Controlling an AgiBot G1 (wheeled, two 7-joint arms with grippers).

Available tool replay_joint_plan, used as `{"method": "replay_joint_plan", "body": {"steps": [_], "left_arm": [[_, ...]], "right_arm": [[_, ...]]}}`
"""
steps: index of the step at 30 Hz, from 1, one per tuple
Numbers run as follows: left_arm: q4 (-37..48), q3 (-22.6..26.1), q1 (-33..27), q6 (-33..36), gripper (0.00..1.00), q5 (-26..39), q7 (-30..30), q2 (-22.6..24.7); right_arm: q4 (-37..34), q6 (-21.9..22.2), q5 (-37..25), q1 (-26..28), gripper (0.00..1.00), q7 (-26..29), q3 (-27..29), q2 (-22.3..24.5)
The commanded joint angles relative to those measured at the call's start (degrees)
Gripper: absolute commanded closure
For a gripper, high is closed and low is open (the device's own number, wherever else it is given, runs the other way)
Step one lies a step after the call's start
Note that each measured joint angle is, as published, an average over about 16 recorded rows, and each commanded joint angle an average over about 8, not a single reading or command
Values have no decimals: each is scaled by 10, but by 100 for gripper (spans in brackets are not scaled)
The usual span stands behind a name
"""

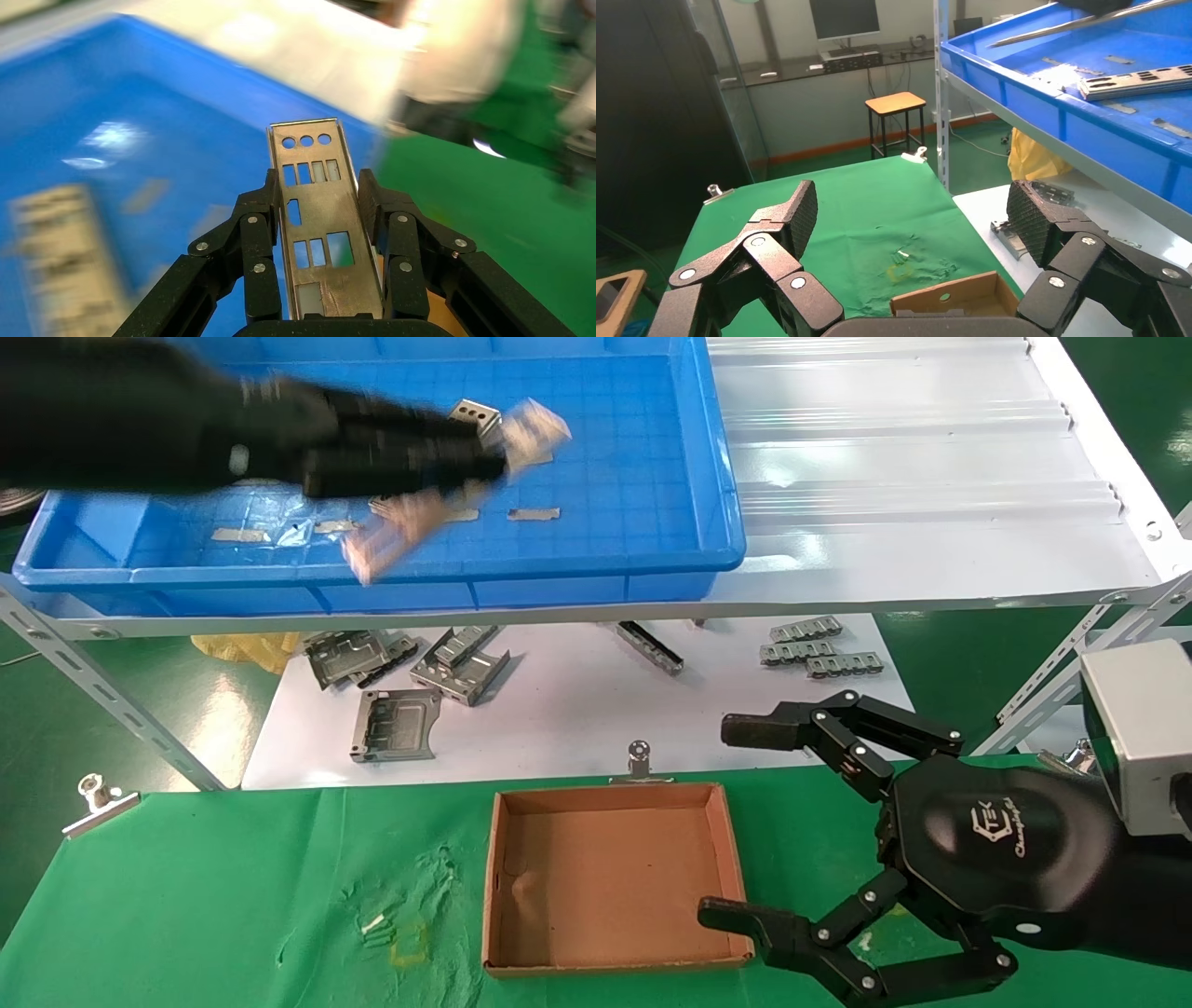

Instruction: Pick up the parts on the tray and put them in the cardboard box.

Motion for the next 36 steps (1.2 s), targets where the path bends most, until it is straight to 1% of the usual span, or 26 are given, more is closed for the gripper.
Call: {"method": "replay_joint_plan", "body": {"steps": [1,5,9,11,14,20,26,29,33,35,36], "left_arm": [[-2,-7,6,41,100,-20,25,-8],[-41,18,41,73,100,-63,62,-22],[-93,63,79,74,100,-103,94,-37],[-109,85,95,68,100,-110,118,-39],[-113,110,119,53,100,-98,168,-29],[-81,134,164,11,100,-51,287,22],[-41,155,194,-46,100,2,379,82],[-16,167,205,-82,100,30,408,114],[26,177,214,-119,100,54,429,153],[49,180,215,-130,91,59,436,170],[60,181,215,-135,79,61,440,178]], "right_arm": [[0,0,0,0,0,0,0,0],[0,0,0,0,0,0,0,0],[0,0,0,0,0,0,0,0],[0,0,0,0,0,0,0,0],[0,0,0,0,0,0,0,0],[0,0,0,0,0,0,0,0],[0,0,0,0,0,0,0,0],[0,0,0,0,0,0,0,0],[0,0,0,0,0,0,0,0],[0,0,0,0,0,0,0,0],[0,0,0,0,0,0,0,0]]}}
